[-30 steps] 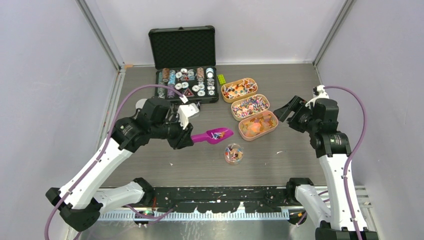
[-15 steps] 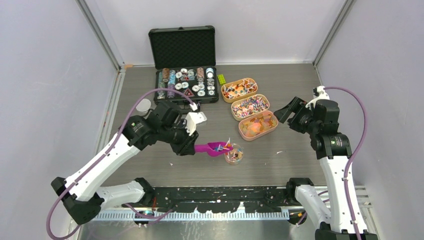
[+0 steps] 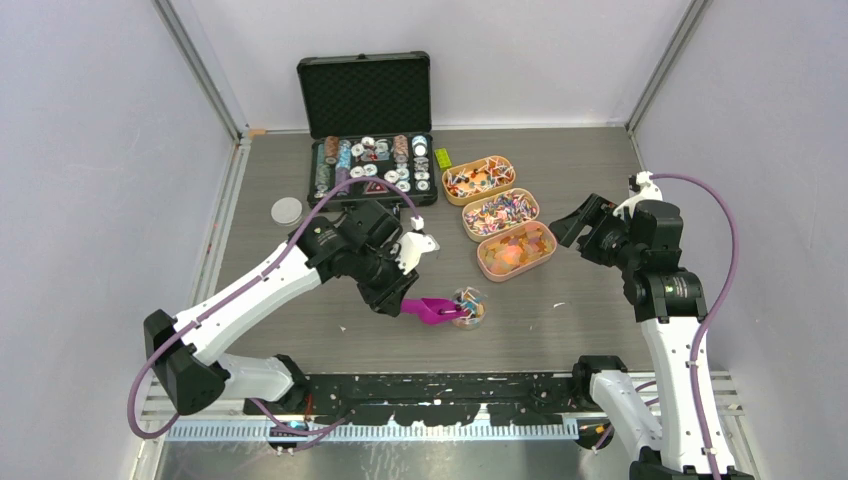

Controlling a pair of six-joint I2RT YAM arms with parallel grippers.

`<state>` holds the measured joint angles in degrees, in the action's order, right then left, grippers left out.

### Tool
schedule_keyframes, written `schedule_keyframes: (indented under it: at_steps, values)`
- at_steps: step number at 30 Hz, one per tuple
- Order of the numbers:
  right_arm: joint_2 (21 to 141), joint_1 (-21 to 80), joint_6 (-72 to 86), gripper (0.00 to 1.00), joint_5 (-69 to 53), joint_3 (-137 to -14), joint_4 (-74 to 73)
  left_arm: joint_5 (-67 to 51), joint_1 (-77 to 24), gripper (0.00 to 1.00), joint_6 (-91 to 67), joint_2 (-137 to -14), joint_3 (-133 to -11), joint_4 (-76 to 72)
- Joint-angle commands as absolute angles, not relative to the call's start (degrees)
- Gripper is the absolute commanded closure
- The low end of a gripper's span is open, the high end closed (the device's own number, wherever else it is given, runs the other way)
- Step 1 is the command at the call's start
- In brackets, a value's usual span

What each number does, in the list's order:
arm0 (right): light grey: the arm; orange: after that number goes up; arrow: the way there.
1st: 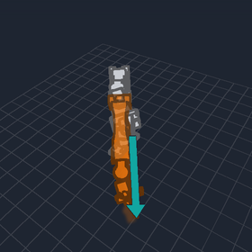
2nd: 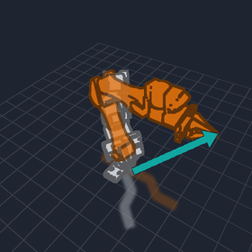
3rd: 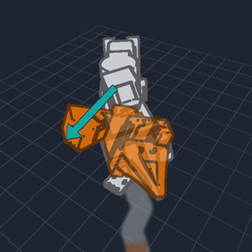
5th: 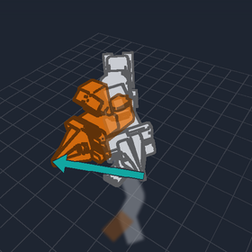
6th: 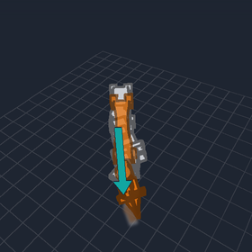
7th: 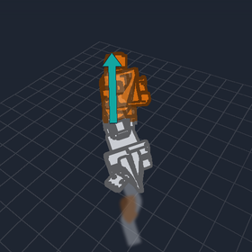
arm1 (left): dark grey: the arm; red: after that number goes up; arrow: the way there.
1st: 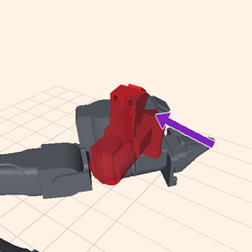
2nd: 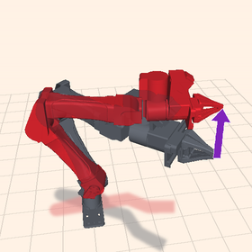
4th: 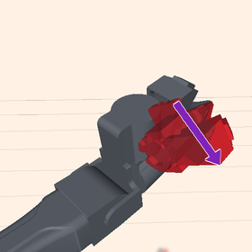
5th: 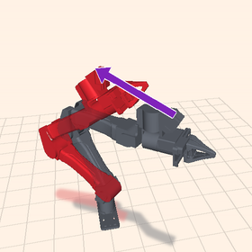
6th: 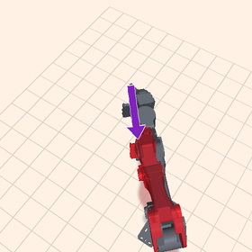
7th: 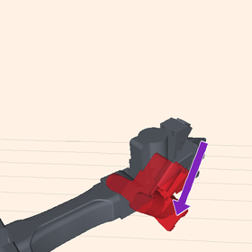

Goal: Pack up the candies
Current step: Place the fake candies in the packing bottle.

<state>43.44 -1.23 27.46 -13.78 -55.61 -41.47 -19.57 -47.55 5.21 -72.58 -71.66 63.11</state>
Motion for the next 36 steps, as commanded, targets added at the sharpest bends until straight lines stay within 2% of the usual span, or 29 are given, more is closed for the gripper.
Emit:
schedule_keyframes:
  at_steps: [1,7,11,20,27,36]
  values:
    - [41.9,-1.3,26.7,0.24,-13.5,-58.2,-40.4,-18.5,-48.4,1.00,5.9,-73.8,-75.3,65.0]
    - [41.7,-1.3,26.3,0.24,-13.2,-57.4,-40.1,-17.1,-49.3,1.00,5.8,-77.3,-79.0,68.3]
    - [42.3,-1.3,26.2,0.16,-13.3,-57.4,-40.6,-15.2,-49.5,1.00,5.4,-78.9,-81.7,71.0]
    - [43.2,-1.4,26.4,0.16,-14.0,-56.7,-40.6,-14.6,-49.5,1.00,7.7,-81.9,-88.9,77.8]
    - [43.2,-1.4,26.1,0.16,-14.0,-56.4,-40.4,-17.3,-49.5,1.00,12.5,-80.2,-88.6,78.3]
    - [43.6,-1.4,27.2,0.16,-14.7,-55.2,-38.9,-19.1,-49.5,1.00,24.3,-66.1,-75.9,63.1]
